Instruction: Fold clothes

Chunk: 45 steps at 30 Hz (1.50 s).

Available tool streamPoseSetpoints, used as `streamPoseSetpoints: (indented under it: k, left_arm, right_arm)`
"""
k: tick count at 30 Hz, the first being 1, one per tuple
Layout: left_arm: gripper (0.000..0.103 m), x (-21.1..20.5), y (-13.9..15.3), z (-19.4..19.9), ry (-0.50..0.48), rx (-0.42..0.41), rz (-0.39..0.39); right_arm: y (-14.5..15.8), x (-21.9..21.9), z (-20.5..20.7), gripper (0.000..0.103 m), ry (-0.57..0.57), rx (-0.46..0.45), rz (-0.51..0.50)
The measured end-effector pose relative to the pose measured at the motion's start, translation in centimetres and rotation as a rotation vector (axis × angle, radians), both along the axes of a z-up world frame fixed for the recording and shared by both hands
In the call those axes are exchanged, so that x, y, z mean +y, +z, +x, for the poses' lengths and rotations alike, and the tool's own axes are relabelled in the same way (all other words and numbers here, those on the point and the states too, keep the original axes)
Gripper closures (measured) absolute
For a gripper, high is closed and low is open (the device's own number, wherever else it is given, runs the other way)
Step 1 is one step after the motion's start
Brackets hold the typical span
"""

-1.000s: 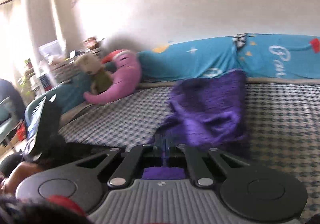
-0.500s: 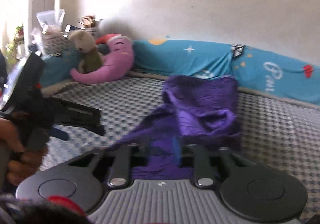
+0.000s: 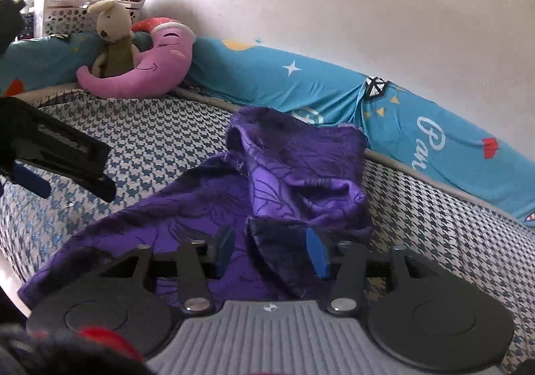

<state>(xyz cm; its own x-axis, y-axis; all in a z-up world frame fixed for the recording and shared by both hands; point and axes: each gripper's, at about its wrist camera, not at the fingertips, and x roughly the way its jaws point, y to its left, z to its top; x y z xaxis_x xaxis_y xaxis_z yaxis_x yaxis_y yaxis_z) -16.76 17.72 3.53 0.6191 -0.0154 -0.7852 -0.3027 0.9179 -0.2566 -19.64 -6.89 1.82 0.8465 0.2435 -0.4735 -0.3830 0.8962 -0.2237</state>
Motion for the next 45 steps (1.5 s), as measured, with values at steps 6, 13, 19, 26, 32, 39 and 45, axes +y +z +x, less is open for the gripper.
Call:
streamPoseSetpoints:
  k: [6,13,19,26,32,39,45]
  left_arm:
    - [0.000,0.3,0.0,0.0,0.014,-0.006,-0.004]
    - [0.000,2.1,1.3,-0.6,0.066,-0.055,-0.040]
    - [0.000,4.0,2.2,-1.4,0.117,-0.082,-0.054]
    - [0.000,5.2,1.6,-1.8,0.132,-0.073,-0.100]
    - [0.000,4.8,1.2,-1.5,0.115,-0.070,-0.106]
    - [0.000,3.0,0.9,-1.4,0.050,-0.071,-0.065]
    - [0.000,1.0,0.3,-0.9,0.008,-0.042,-0.016]
  right_arm:
    - [1.2,-0.3,-0.8,0.094,0.014,-0.003,0.065]
    - [3.2,1.9,-4.4,0.094,0.243,0.026,0.179]
    - [2.2,5.4,-8.2,0.094,0.484,0.083,0.179]
    - [-1.4,6.9,-8.1,0.092,0.547,0.199,0.119]
    - [-1.5,5.7,-7.2,0.072,0.541,0.245,0.124]
    - [-0.2,2.5,-6.4,0.069,0.450,0.218,0.135]
    - [0.1,-1.6,-4.1,0.068,0.231,0.198,0.189]
